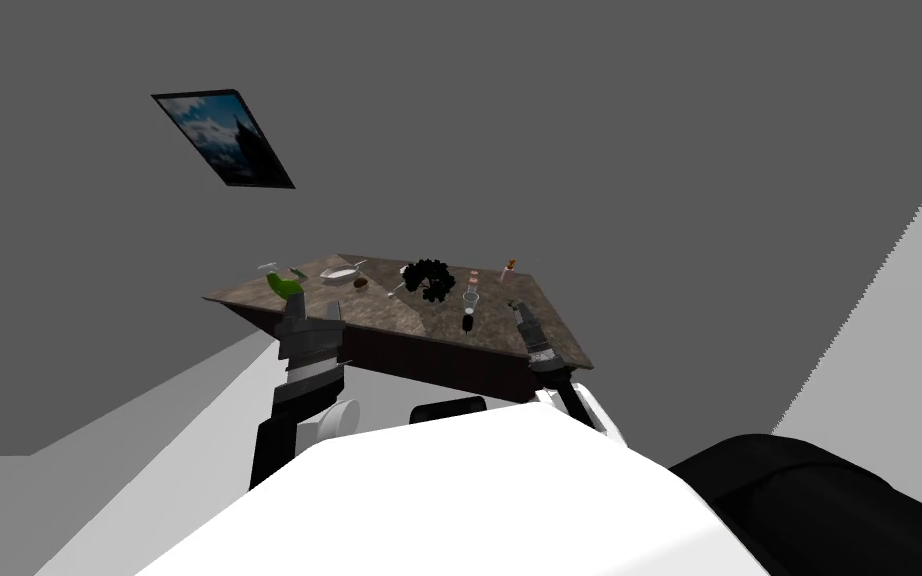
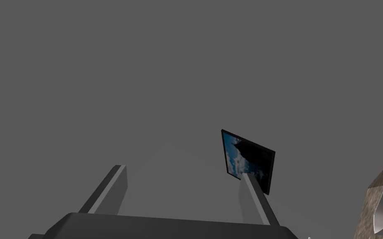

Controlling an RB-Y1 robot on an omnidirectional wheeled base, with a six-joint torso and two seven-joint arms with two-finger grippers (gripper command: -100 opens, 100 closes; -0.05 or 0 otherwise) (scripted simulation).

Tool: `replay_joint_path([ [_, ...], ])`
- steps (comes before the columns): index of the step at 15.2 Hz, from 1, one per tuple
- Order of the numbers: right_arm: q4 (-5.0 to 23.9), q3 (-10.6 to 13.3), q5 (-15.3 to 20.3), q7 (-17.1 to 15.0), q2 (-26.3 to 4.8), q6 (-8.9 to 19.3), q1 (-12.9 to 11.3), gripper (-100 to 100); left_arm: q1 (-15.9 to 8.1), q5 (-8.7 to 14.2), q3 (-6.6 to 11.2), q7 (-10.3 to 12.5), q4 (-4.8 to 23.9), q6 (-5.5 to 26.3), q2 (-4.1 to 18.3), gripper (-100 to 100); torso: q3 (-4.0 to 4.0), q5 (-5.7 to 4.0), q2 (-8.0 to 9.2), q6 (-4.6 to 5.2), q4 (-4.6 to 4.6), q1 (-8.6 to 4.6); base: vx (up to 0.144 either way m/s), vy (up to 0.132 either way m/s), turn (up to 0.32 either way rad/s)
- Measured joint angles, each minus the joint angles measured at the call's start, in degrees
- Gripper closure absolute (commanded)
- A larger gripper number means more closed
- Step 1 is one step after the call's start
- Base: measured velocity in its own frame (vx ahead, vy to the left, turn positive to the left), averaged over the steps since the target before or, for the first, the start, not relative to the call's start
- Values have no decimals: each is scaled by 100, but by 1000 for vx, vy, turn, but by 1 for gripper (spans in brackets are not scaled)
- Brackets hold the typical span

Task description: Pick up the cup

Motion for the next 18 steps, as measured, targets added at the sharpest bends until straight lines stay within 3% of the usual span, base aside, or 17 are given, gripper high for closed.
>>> replay_joint_path([
  [18,950,-509,528,20,-2116,-151,350,-100,0,0,0,0,0,0,0,0,-2,0,-4,-2,-1,2,16,51,78],
])
